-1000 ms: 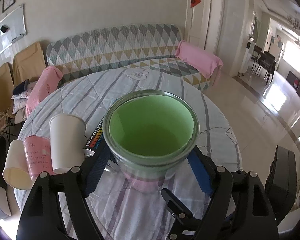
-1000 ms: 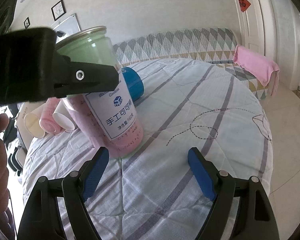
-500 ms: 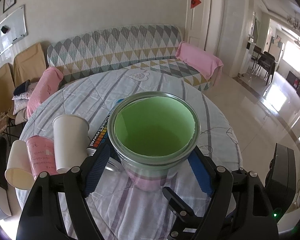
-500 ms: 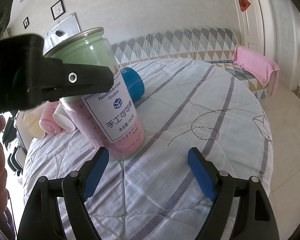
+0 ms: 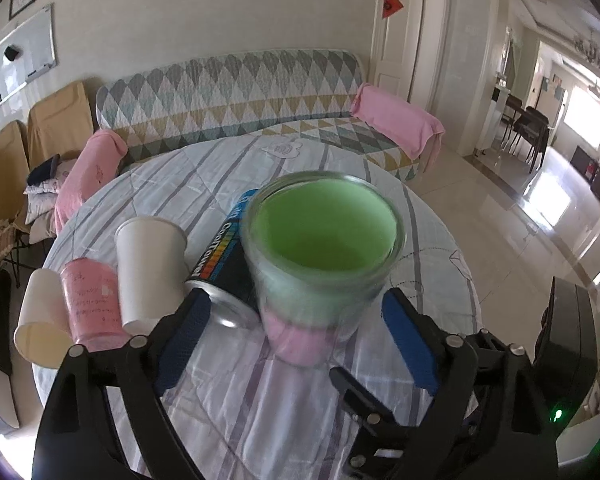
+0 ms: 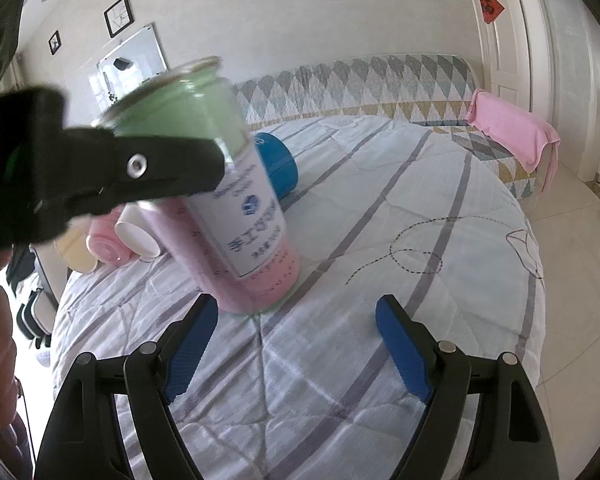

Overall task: Flip cup upright
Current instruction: 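Lower the jar upright onto the table with the left gripper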

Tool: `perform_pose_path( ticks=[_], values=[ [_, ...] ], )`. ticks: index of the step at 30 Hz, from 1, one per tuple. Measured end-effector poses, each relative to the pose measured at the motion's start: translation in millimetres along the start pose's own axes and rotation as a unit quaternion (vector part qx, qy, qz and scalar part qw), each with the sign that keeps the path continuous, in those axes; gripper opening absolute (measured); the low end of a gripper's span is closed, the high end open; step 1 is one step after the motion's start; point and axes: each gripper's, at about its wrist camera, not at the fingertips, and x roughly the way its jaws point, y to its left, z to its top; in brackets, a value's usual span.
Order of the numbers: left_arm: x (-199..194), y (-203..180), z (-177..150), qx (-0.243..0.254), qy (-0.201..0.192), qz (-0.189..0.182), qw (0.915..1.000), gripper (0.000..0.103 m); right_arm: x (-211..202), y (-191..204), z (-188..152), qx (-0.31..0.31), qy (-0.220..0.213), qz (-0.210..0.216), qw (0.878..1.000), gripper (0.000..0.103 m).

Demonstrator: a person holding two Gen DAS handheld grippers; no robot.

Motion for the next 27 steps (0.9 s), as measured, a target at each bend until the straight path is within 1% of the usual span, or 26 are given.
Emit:
perform_pose_path(
  ticks=[2,6,7,16,23,26,27],
  values=[
    [-7.7,5.3,-4.1,-0.002,-0.002,0.0,1.0,0.091,-1.7,4.2,0.5,-0.009,0.003,-0.004,1.0,0.083],
    [-28.7,16.4,-15.7,0.0,-0.018,0.0,0.9998,0.098,-7.2,13.7,0.1,-0.019,0.002,-0.003,1.0,0.082],
    [-32.9,19.5,-18.8,0.0,-0.021,0.002,0.9998,0.099,-8.3,16.5,0.1,-0.023,0.002,-0.003,1.0,0.082],
    [-73.1,55.9,-42.3,-0.011,-0.038,0.024,0.9989,0.099,-19.5,38.4,-2.2,-0.037,0.002,-0.008,0.999,0.082],
    [-95.3,85.9,-59.0,-0.026,-0.048,0.053,0.9971,0.1,-36.3,58.1,-4.8,-0.041,-0.01,-0.017,0.999,0.082],
    [-100.9,94.9,-63.0,-0.029,-0.052,0.061,0.9964,0.1,-43.1,70.0,-1.7,-0.049,-0.018,-0.026,0.998,0.082],
    [-102.3,97.8,-63.3,-0.03,-0.053,0.063,0.9962,0.1,-46.1,75.8,0.1,-0.054,-0.023,-0.036,0.998,0.082]
  ],
)
